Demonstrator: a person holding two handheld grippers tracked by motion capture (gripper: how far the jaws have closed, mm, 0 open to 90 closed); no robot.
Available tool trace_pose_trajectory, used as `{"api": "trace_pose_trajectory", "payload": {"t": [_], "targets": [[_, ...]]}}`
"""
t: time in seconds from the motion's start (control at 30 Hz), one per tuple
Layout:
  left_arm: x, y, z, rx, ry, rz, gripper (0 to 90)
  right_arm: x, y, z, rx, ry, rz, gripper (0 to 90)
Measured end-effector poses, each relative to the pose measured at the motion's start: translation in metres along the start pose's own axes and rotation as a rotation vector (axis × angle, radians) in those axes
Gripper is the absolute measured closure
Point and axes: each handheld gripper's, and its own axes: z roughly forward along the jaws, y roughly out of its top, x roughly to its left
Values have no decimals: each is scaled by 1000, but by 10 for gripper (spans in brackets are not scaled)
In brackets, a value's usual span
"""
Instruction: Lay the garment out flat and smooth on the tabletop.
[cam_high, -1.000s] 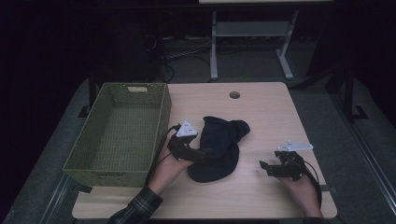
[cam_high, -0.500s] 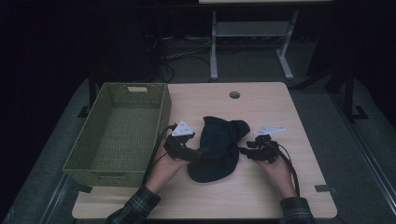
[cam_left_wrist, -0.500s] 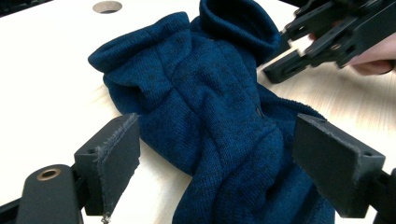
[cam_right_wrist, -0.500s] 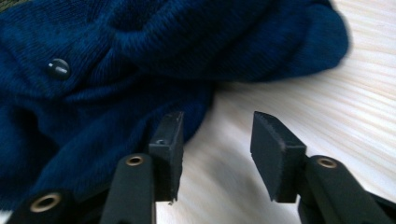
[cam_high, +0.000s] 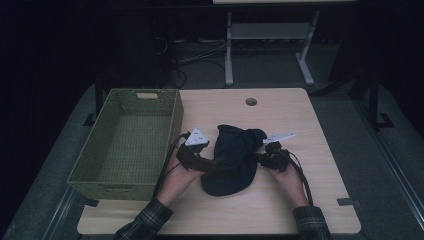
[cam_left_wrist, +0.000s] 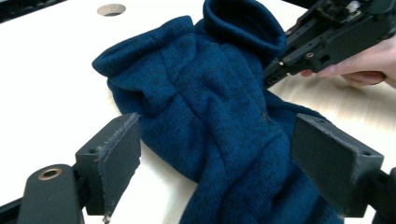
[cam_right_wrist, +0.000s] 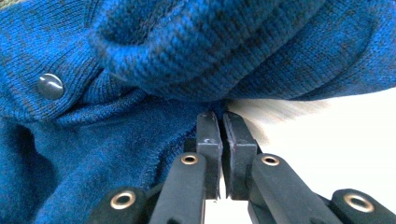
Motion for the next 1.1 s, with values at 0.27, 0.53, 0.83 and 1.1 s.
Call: {"api": "trace_pose_trajectory", "payload": {"t": [0.27, 0.53, 0.83, 1.1], "targets": [[1, 9, 17, 13, -7, 20, 271, 1, 0, -2, 9, 1, 3, 866], [4, 4, 44, 101, -75, 17, 697, 1, 0, -3, 13, 2, -16, 870], [10, 4, 44, 73, 0, -17, 879, 6, -2, -15, 30, 1, -33, 873], [14, 5, 41, 74, 54, -19, 879, 8, -14, -39, 42, -10, -51, 875]]}}
